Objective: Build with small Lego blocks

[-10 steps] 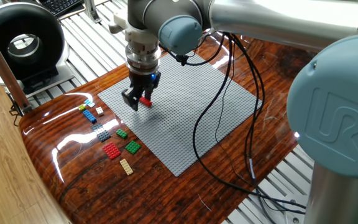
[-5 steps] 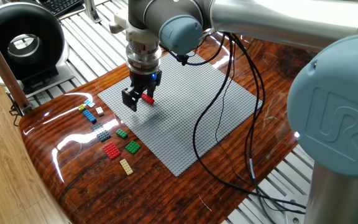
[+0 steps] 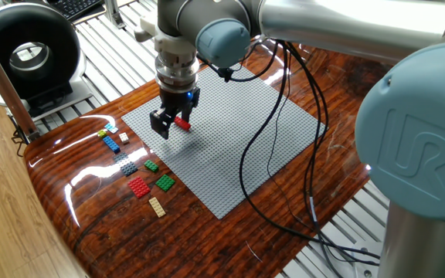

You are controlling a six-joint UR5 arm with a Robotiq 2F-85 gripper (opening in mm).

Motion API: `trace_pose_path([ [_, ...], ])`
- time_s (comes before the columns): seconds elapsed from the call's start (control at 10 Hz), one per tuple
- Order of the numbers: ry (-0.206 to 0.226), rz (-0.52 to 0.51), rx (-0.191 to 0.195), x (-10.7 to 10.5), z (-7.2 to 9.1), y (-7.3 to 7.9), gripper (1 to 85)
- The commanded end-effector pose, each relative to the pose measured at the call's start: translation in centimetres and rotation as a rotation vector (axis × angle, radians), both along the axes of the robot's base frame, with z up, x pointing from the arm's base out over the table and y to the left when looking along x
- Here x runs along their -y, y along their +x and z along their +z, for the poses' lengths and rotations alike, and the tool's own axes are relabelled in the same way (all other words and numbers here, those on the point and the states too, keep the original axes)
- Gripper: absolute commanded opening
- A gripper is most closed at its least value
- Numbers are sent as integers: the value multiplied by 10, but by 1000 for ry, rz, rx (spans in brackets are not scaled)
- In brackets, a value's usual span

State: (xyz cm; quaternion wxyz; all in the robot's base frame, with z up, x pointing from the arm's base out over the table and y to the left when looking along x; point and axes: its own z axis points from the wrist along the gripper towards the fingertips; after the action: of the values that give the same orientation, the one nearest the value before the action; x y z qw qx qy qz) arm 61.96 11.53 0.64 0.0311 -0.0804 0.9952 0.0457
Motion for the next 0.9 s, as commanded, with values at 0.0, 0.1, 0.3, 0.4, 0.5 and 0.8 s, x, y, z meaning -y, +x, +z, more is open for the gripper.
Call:
trace_pose_path([
  [0.0, 14, -7, -5, -3, 1, 0, 637],
  [0.1, 10, -24, -8, -2, 1, 0, 540],
  [0.3, 1, -95, -37, 1, 1, -6, 30],
  [0.4, -6, -98, -42, 3, 0, -7, 10],
  [0.5, -1, -99, -45, 2, 1, -8, 10],
  [0.8, -7, -109, -53, 3, 0, -10, 10],
])
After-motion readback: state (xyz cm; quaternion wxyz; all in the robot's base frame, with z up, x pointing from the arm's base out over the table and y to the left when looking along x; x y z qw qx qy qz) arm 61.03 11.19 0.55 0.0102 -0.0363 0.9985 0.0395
